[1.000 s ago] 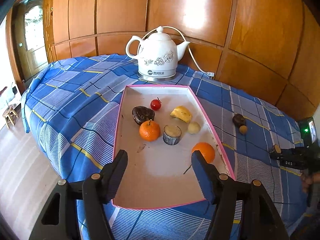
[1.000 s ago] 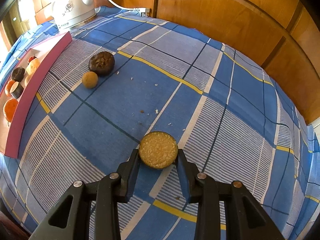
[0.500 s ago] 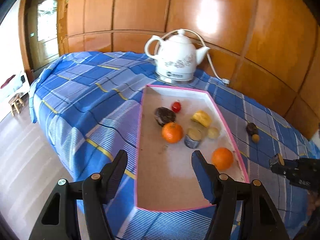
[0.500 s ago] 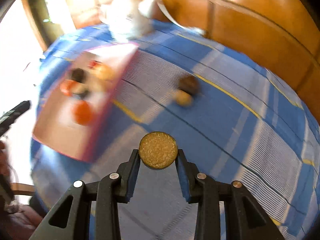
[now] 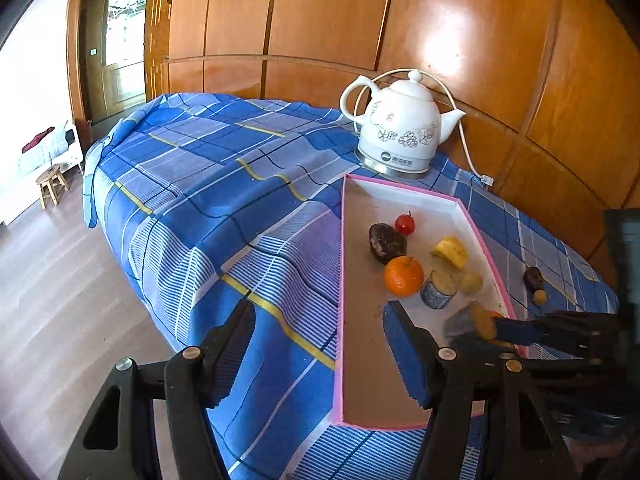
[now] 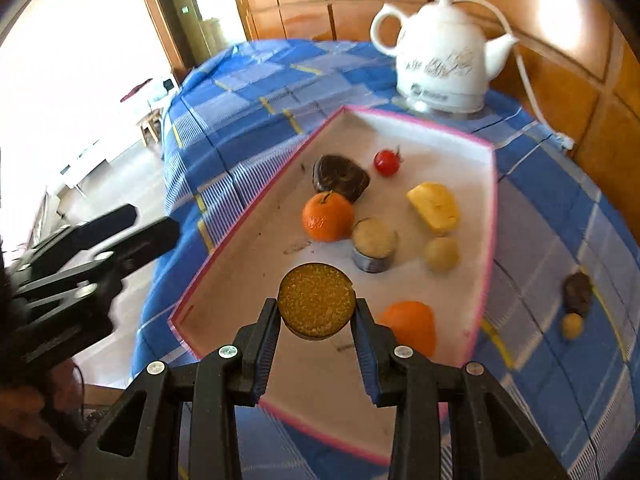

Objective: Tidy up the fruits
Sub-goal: 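Carry the round tan slice into the tray and open the right tool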

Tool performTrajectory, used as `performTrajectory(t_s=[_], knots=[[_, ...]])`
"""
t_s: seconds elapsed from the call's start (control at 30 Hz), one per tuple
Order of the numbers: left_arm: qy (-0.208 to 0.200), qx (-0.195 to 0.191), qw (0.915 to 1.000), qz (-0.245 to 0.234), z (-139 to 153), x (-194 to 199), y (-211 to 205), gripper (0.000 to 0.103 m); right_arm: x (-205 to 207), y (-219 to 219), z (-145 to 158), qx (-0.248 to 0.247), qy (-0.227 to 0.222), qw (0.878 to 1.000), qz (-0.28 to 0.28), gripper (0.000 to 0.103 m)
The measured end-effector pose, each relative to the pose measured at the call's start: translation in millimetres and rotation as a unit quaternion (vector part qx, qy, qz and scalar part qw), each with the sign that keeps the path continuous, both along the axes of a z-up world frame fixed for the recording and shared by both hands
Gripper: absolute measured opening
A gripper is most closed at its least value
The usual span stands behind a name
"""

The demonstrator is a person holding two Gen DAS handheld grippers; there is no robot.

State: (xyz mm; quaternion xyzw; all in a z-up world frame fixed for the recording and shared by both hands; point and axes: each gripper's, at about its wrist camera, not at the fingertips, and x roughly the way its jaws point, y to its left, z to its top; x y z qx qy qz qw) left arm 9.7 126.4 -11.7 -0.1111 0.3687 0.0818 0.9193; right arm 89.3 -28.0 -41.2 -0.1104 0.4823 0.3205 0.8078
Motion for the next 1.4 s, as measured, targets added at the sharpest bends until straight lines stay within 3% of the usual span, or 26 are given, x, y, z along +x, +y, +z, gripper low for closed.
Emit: performTrajectory(t_s=[0.2,0.57,1.4], knots=[[0.005,0.002,1.0000,-0.005,-4.0,0.9,-2.9,0.067,5.7,-0.1,-18.2,-0.022,0.007,1.000,-0.003,0.040],[-0.001,0.005,0.9998,-0.017,2.1,-1.5,-11.8,0.067,-5.5,-25.3,16.9,0.029,-0.024,0.999,-0.034,0.045],[-0.002,0.029,0.9972,-0.069,10.5,-5.5,-53.1,0.068,-22.5,-87.1,34.9,0.050,-0.059,0.990,-0.121,0.045]])
